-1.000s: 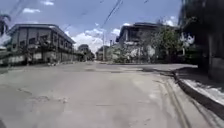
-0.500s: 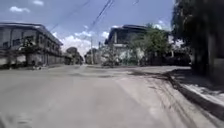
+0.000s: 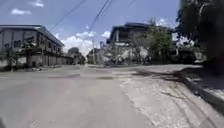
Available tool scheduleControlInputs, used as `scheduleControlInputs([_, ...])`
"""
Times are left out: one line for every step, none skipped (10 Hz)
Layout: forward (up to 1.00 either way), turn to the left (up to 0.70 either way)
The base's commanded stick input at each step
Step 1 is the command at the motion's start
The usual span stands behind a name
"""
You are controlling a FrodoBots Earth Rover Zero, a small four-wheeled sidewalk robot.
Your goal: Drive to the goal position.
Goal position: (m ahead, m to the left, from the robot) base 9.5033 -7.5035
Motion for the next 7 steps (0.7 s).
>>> scheduleControlInputs([1.0, 0.01])
scheduleControlInputs([1.0, 0.01])
scheduleControlInputs([1.0, -0.35])
scheduleControlInputs([1.0, -0.39])
scheduleControlInputs([1.0, -0.39])
scheduleControlInputs([1.0, -0.39])
scheduleControlInputs([1.0, -0.39])
